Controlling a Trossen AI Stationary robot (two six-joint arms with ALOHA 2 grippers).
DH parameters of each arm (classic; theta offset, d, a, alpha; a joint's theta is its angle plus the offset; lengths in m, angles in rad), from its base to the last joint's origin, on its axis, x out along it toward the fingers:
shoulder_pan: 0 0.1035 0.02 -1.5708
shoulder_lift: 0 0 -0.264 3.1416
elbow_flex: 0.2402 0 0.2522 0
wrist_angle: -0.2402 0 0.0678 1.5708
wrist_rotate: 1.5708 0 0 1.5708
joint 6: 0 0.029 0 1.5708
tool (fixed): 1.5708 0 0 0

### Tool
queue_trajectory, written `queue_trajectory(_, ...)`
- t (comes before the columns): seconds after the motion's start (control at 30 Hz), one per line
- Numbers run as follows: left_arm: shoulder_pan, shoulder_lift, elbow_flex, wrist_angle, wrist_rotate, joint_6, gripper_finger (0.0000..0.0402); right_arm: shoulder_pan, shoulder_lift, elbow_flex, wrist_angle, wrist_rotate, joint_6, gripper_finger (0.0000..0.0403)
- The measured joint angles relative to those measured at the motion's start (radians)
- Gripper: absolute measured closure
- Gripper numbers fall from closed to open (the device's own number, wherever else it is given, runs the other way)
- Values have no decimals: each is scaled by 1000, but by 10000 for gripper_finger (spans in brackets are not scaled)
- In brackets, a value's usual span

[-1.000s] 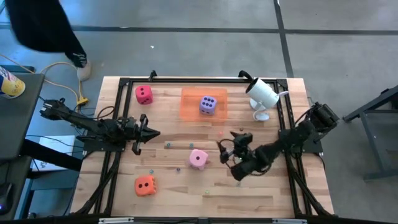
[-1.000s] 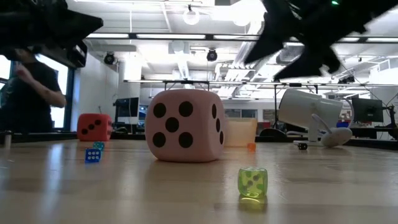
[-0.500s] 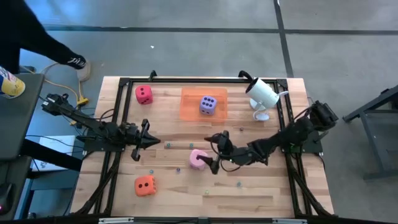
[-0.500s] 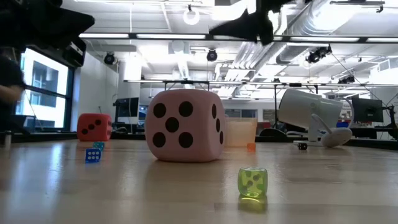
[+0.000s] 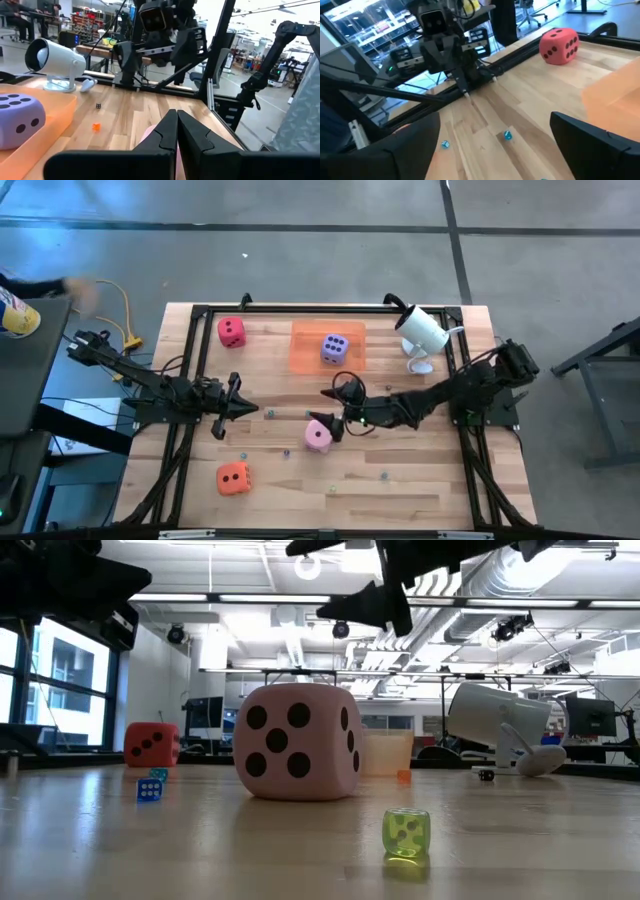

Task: Pick & Place Dice
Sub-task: Put the small black die into the orange bin

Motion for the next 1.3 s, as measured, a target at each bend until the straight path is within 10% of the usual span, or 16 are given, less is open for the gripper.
queue_trajectory(0.37,-21,21,5,-1,88,12,401,132,-16,0,11,7,-147,115)
queue_trajectory(0.87,-133,337,179,-50,-78,22,401,300,-70,-2,-170,375,-123,216)
queue_trajectory(1.3,-106,348,180,-28,-72,-41,401,375,-243,-1,-1287,373,1005,267)
